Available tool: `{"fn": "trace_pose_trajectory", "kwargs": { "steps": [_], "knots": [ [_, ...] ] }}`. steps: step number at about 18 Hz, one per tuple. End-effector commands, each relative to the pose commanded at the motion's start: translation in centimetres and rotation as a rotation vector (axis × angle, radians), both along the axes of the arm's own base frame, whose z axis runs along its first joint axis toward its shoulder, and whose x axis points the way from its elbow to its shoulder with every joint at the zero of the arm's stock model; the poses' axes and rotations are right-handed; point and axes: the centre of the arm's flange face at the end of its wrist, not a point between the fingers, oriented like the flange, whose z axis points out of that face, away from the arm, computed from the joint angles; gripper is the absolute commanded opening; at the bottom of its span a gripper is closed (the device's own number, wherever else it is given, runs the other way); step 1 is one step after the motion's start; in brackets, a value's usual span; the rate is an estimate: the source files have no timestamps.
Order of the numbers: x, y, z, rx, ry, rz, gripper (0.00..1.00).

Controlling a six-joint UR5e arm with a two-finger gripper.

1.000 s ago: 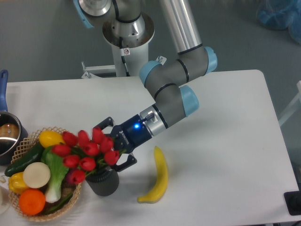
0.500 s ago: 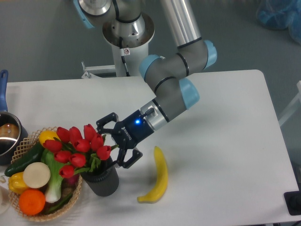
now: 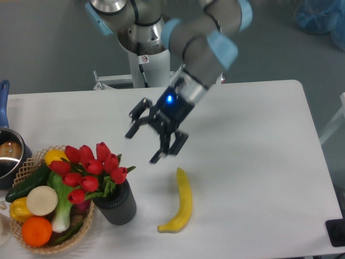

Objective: Insert the flowers into the vase

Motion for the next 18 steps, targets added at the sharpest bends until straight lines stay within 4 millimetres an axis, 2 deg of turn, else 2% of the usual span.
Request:
{"fn": "trace_pose_trajectory", "kwargs": {
  "steps": [3,5,9,12,14,15,18],
  "knots": [
    [-2.4,-2.7,-0.1,-0.148,0.095,0.118,1.00],
    [-4.3,-3.8,-0.4,-0.255,0.145,0.183,1.00],
    [-8.1,-4.6,-5.5,-0.478,0.148,0.255,1.00],
    [-10.5,-6.1,-9.0,-0.611,0.133,0.302,1.00],
    [-11.4,-6.9,-9.8,-0.658,0.133,0.329,1.00],
    [-12.6,-7.5,-10.5,-0.663,0.118,0.341,1.00],
    [-14.8,-7.1,-10.7,-0.671,0.118,0.349,1.00]
  ]
}}
